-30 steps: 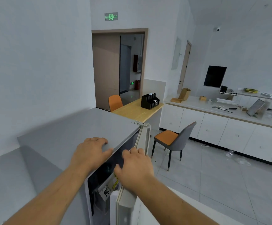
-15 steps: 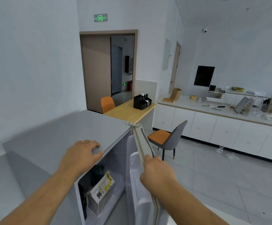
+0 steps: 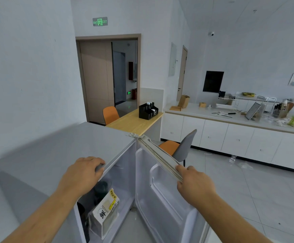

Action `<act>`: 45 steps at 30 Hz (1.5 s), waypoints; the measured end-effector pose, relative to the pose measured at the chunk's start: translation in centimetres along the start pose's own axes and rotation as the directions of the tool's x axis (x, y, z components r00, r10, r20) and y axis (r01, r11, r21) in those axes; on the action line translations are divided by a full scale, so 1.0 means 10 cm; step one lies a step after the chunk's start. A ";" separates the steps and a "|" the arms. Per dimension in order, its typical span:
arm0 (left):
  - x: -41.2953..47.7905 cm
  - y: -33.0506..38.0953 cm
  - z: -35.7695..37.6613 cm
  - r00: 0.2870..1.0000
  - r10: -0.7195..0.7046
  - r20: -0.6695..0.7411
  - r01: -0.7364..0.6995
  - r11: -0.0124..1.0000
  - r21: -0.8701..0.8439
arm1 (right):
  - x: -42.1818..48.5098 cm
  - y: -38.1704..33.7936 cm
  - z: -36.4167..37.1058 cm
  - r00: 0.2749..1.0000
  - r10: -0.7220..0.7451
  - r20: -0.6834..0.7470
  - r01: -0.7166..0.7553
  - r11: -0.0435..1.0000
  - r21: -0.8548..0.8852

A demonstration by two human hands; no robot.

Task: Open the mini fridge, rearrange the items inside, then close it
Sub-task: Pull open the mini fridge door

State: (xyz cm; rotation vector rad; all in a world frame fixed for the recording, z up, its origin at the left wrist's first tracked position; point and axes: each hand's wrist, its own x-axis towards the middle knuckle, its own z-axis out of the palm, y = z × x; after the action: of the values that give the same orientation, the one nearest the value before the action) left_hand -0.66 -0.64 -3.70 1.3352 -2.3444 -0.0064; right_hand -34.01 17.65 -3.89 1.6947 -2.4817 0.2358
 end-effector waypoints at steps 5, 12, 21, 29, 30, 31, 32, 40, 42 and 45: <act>0.00 0.00 0.02 1.000 0.016 -0.011 -0.016 1.000 -0.006 | 0.03 0.16 0.02 0.999 -0.029 -0.030 0.028 0.999 -0.043; 0.02 -0.04 0.05 0.999 0.026 -0.034 -0.027 1.000 -0.010 | 0.17 0.53 -0.06 0.999 -0.029 -0.025 0.028 0.999 -0.029; 0.02 -0.07 0.09 0.998 0.026 -0.058 -0.027 0.999 -0.019 | 0.35 0.75 -0.04 1.000 0.011 -0.024 -0.011 1.000 0.010; 0.00 -0.04 0.03 0.999 0.021 -0.042 -0.021 1.000 -0.002 | 0.54 0.96 0.11 0.999 0.031 -0.042 -0.028 0.997 0.068; 0.00 -0.03 0.02 0.999 0.022 -0.043 -0.022 1.000 -0.006 | 0.57 1.01 0.11 0.999 0.026 -0.041 -0.023 0.997 0.074; 0.00 -0.02 0.02 0.999 0.023 -0.046 -0.024 1.000 -0.009 | 0.59 1.05 0.11 0.999 0.019 -0.039 -0.016 0.997 0.080; 0.00 -0.02 0.02 0.999 0.025 -0.046 -0.026 1.000 -0.013 | 0.62 1.09 0.11 0.999 0.012 -0.035 -0.009 0.996 0.089; 0.02 -0.04 0.04 0.998 0.033 -0.055 -0.033 0.999 0.005 | 0.78 1.26 0.09 1.000 -0.010 -0.017 0.012 0.995 0.101; 0.02 -0.05 0.05 0.998 0.035 -0.059 -0.035 0.999 0.011 | 0.80 1.27 0.10 1.000 -0.013 -0.018 0.014 0.996 0.092; 0.01 -0.05 0.05 0.997 0.046 -0.064 -0.045 0.999 0.016 | 0.81 1.29 0.11 1.000 -0.009 -0.016 0.010 0.998 0.067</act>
State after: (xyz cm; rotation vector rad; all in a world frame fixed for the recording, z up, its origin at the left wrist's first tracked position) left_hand -0.54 -1.11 -4.19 1.2699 -2.3241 0.0670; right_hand -49.01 14.66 -4.10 1.7224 -2.4813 0.3333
